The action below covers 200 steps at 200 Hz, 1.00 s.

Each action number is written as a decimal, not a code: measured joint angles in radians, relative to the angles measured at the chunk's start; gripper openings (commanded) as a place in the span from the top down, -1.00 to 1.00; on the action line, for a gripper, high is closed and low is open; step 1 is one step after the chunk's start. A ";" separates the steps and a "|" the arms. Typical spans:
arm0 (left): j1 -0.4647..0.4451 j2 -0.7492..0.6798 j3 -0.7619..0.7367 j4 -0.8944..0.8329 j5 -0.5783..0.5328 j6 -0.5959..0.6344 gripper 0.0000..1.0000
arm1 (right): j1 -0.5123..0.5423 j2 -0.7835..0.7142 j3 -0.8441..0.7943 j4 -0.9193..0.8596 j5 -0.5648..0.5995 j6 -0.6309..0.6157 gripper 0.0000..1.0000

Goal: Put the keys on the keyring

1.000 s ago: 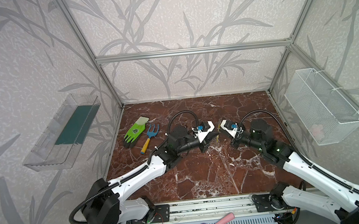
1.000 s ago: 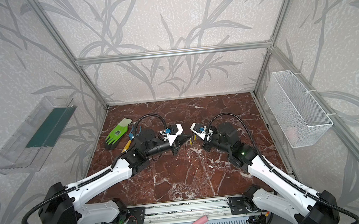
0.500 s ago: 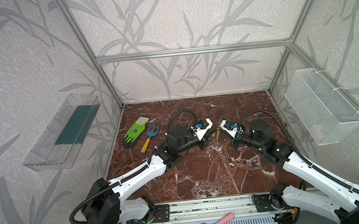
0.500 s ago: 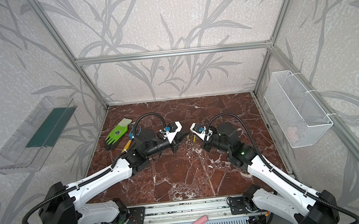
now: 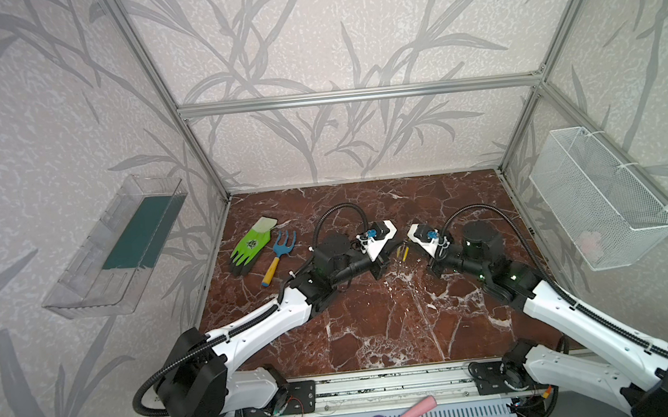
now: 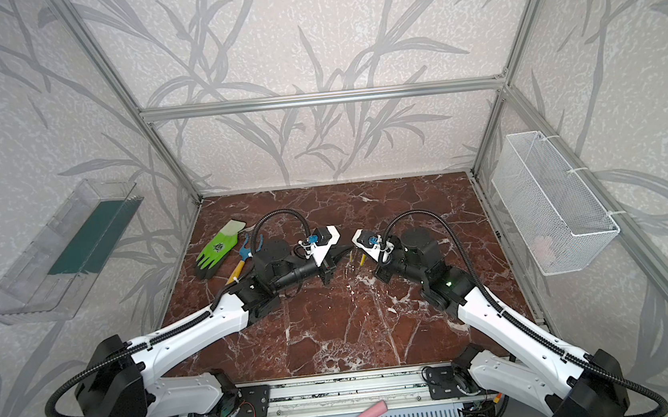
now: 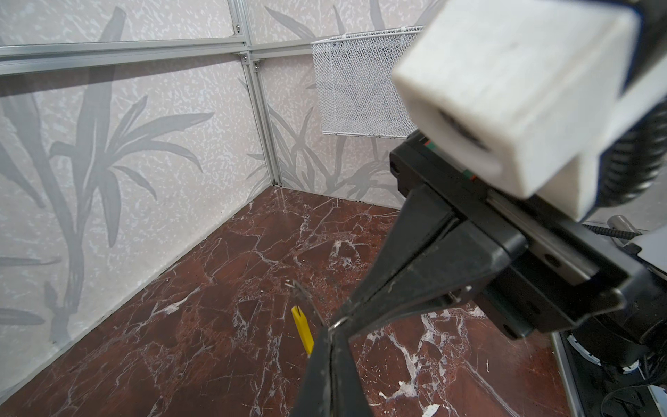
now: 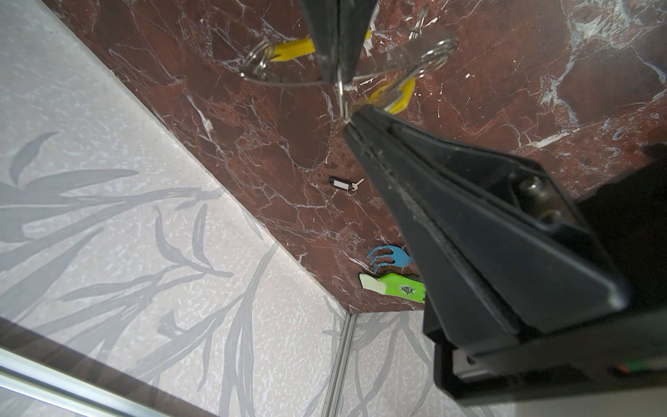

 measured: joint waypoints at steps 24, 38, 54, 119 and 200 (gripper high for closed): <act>-0.001 0.008 0.000 0.004 0.005 -0.006 1.00 | 0.000 0.000 0.000 0.000 0.000 0.005 1.00; -0.001 0.012 0.000 0.005 0.006 -0.008 1.00 | 0.000 0.000 0.000 0.000 0.000 0.008 1.00; -0.001 0.014 0.000 0.005 0.008 -0.008 1.00 | 0.000 0.000 0.000 0.000 0.000 0.009 1.00; -0.002 0.015 0.000 0.024 0.009 -0.014 1.00 | 0.000 0.015 0.000 0.000 -0.001 0.011 1.00; -0.003 0.019 0.007 0.029 -0.007 -0.011 1.00 | 0.000 0.021 0.000 0.000 -0.010 0.011 1.00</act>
